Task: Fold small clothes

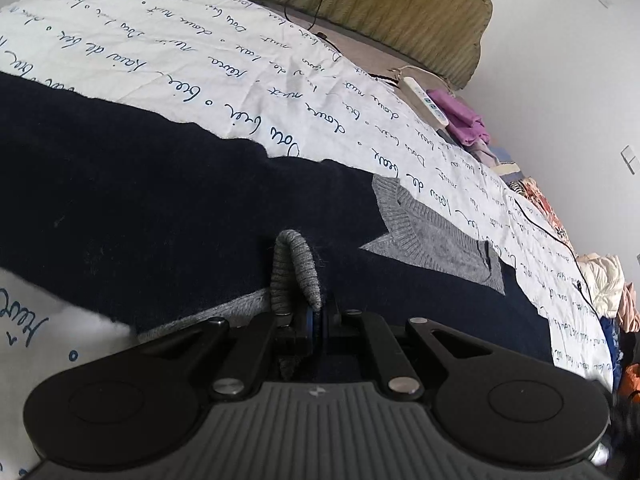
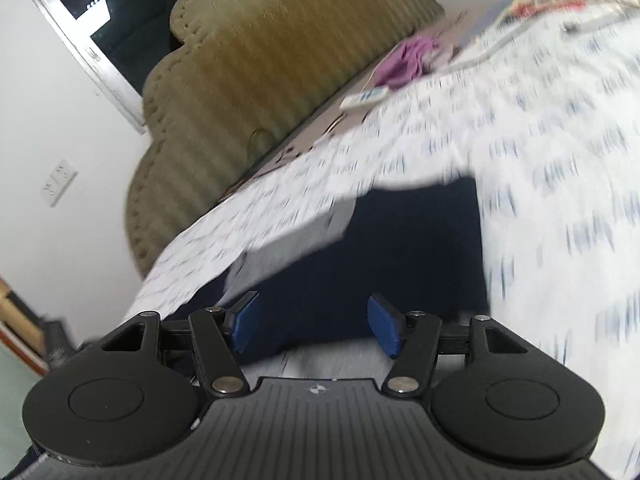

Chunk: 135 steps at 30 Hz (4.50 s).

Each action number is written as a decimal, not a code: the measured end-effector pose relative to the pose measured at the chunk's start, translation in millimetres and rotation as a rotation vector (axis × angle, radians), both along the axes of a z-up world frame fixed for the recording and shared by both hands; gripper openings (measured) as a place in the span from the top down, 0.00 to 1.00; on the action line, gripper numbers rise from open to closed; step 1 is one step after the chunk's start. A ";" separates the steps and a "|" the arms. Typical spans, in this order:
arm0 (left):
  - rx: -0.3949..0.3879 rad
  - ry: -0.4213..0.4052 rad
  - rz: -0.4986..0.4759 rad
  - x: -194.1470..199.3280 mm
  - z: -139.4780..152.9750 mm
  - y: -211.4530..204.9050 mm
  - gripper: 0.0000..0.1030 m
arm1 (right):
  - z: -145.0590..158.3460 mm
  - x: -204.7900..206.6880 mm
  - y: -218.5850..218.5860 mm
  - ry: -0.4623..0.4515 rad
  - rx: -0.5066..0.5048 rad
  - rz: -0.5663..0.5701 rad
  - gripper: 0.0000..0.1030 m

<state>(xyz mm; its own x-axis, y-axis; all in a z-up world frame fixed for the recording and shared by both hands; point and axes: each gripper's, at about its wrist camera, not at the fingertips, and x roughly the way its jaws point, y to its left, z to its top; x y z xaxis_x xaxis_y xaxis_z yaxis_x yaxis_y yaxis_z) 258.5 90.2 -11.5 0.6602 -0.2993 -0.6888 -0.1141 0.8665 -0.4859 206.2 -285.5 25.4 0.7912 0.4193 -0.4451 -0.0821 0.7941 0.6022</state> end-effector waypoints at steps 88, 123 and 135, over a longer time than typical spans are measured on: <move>-0.194 -0.243 0.061 -86.2 11.5 -35.6 0.08 | -20.6 43.5 54.4 -0.057 -0.423 0.034 0.25; -0.287 -0.331 0.076 -94.4 -14.0 -11.7 0.05 | -7.8 33.6 178.3 -0.166 -0.724 0.354 0.47; -0.273 -0.332 0.071 -93.9 -13.2 -12.6 0.05 | -14.7 63.6 216.9 -0.186 -0.794 0.395 0.84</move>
